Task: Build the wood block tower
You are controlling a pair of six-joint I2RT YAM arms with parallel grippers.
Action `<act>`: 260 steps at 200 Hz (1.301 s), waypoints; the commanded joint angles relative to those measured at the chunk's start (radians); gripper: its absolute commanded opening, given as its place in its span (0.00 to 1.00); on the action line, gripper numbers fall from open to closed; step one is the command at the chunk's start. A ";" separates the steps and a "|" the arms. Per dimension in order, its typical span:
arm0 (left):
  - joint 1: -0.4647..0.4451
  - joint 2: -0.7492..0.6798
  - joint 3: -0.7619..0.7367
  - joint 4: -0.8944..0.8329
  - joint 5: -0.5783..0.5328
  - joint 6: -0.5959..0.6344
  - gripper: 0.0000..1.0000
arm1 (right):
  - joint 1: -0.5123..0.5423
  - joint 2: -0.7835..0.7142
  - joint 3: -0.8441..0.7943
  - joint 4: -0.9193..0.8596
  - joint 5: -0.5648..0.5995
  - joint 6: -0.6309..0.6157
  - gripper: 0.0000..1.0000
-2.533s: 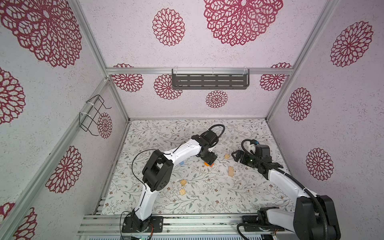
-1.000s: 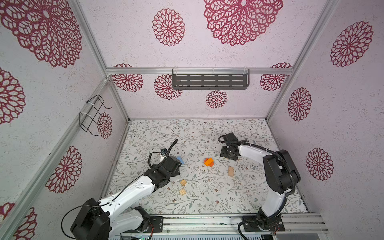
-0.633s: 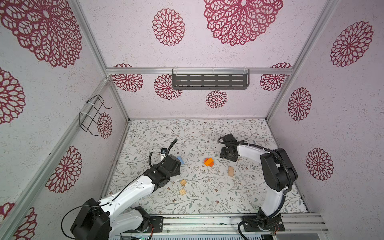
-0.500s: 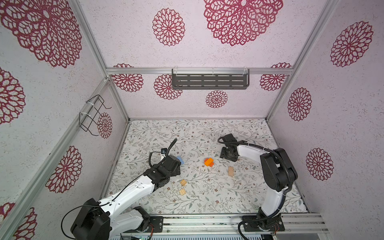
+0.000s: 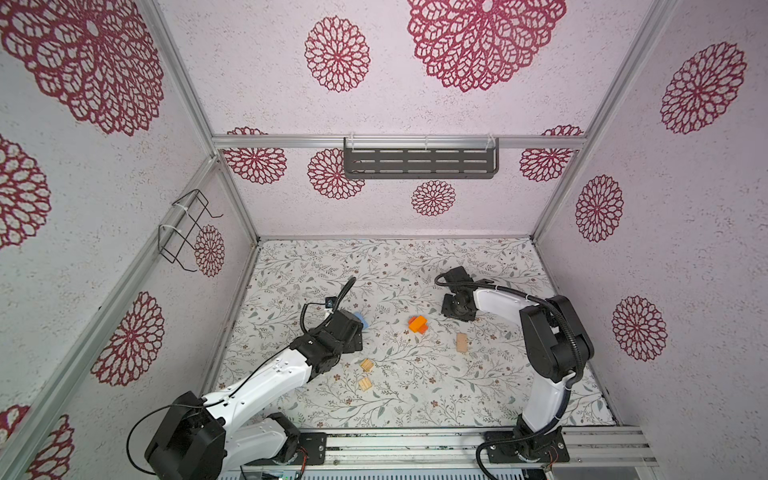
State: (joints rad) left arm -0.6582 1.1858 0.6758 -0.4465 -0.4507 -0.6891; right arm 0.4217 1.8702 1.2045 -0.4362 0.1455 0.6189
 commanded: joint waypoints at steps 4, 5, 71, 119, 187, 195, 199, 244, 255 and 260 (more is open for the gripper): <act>0.008 0.017 0.012 0.032 0.009 0.002 0.97 | 0.007 -0.009 0.055 -0.061 -0.009 -0.058 0.33; 0.008 0.017 0.012 0.032 0.009 0.002 0.97 | 0.007 -0.009 0.056 -0.064 -0.011 -0.061 0.33; 0.009 0.034 0.019 0.060 0.008 0.014 0.97 | 0.052 -0.044 0.206 -0.230 -0.088 -0.356 0.31; 0.019 0.041 0.018 0.071 0.006 0.025 0.97 | 0.103 -0.087 0.264 -0.270 -0.194 -0.461 0.31; 0.042 0.025 -0.001 0.069 0.014 0.025 0.97 | 0.204 -0.067 0.290 -0.321 -0.259 -0.572 0.31; 0.045 0.025 -0.001 0.067 0.014 0.026 0.97 | 0.215 -0.062 0.287 -0.324 -0.261 -0.580 0.31; 0.045 0.025 -0.001 0.067 0.014 0.027 0.97 | 0.221 -0.060 0.285 -0.324 -0.261 -0.583 0.31; 0.051 0.025 -0.002 0.065 0.018 0.027 0.97 | 0.254 -0.066 0.257 -0.315 -0.274 -0.592 0.31; 0.050 0.025 -0.004 0.066 0.018 0.028 0.97 | 0.261 -0.067 0.249 -0.317 -0.272 -0.597 0.31; 0.051 0.023 -0.004 0.065 0.018 0.028 0.97 | 0.264 -0.068 0.244 -0.318 -0.271 -0.600 0.31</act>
State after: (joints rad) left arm -0.6159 1.2236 0.6781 -0.4004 -0.4313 -0.6613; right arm 0.6727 1.8248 1.4605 -0.7315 -0.1131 0.0494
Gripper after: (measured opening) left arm 0.974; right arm 0.319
